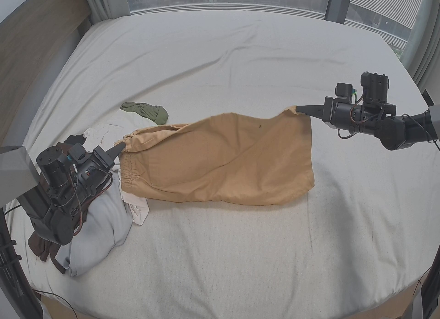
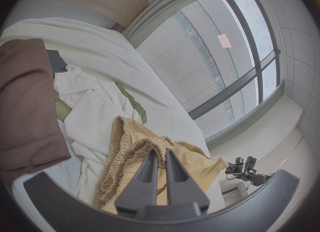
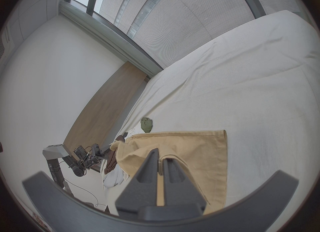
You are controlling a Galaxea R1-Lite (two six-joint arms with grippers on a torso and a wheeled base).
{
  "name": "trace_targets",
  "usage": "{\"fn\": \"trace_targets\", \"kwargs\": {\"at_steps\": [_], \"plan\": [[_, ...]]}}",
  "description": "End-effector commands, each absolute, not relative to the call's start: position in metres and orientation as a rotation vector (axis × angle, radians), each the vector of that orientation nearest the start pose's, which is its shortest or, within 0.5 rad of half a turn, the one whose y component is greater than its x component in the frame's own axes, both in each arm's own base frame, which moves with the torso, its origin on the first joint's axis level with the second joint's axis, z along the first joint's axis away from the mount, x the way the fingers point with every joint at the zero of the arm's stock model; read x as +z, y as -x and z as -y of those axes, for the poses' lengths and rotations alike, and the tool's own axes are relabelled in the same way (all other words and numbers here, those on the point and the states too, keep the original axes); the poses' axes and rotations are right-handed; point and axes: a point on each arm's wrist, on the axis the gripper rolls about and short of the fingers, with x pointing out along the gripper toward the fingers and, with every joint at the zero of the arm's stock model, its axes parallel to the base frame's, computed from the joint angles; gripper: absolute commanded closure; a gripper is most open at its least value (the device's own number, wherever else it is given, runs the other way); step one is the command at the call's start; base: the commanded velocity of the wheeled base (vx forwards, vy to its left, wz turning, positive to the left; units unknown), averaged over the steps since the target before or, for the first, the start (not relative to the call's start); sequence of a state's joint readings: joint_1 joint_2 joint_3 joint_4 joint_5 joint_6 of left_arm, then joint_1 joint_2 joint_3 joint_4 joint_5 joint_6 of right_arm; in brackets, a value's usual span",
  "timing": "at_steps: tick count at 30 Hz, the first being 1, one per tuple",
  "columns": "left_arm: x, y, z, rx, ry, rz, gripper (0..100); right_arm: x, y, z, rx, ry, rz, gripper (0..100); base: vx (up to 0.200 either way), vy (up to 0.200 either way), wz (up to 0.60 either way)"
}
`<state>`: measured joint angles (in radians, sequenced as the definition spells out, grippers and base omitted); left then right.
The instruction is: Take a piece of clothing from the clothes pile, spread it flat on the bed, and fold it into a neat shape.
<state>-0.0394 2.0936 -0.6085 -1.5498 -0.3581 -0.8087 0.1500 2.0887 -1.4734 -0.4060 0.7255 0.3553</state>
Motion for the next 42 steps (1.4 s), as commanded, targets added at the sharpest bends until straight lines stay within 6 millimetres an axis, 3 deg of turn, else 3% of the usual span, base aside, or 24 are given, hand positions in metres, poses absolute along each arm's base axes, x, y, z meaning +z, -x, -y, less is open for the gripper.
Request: {"fn": "trace_targets", "kwargs": {"at_steps": [1,14,42], "plan": [[0.092,-0.352,0.023,-0.390,0.788,-0.093,100,0.191,-0.438,-0.081,0.825,-0.409,-0.369,100,0.000,0.000,0.00],[0.096,-0.366,0.023,-0.348,0.789,-0.026,100,0.191,-0.456,-0.083,0.828,-0.417,-0.341,100,0.000,0.000,0.00],[0.098,-0.371,0.022,-0.333,0.788,-0.001,100,0.183,-0.475,-0.087,0.806,-0.408,-0.307,100,0.000,0.000,0.00]]}}
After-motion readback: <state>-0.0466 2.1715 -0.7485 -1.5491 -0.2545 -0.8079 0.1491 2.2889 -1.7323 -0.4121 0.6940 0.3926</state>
